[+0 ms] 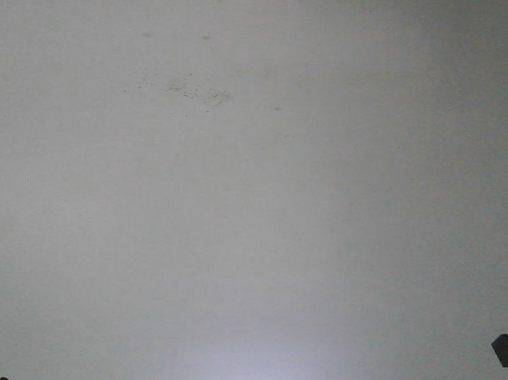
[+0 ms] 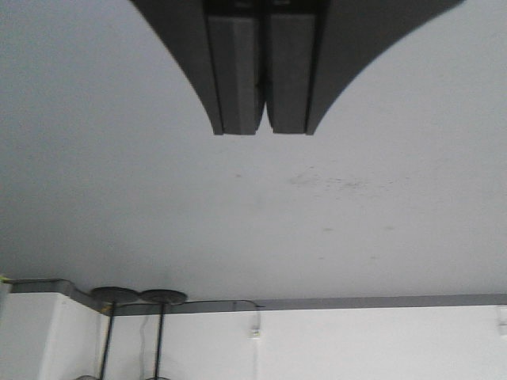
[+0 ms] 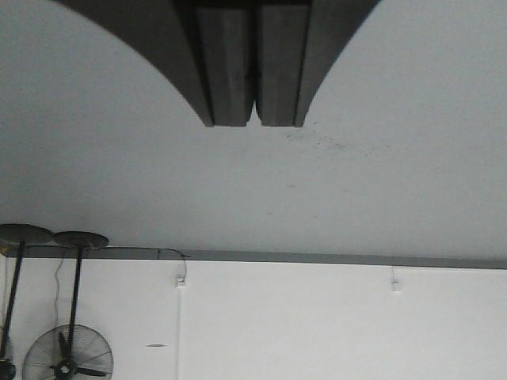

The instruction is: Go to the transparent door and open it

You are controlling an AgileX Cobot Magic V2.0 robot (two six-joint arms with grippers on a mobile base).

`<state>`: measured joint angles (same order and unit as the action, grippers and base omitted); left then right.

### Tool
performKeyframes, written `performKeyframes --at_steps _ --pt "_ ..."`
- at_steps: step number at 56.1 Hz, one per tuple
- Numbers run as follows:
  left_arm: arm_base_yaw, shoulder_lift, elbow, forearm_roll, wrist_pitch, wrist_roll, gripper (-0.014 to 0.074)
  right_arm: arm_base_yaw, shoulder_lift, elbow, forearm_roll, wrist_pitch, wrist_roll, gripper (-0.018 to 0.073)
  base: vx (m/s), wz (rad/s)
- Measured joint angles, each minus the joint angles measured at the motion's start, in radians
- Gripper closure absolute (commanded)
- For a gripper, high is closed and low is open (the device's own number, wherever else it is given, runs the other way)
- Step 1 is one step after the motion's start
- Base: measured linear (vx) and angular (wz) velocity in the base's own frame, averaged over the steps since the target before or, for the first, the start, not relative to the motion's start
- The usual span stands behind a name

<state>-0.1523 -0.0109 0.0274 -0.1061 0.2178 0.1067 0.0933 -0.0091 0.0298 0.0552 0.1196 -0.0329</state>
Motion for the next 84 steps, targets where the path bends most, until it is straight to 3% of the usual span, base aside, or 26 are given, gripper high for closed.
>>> performKeyframes --at_steps 84 --pt "0.0 0.0 0.0 0.0 0.0 0.0 0.0594 0.0 0.0 0.0 0.0 0.0 0.0 0.0564 0.41 0.41"
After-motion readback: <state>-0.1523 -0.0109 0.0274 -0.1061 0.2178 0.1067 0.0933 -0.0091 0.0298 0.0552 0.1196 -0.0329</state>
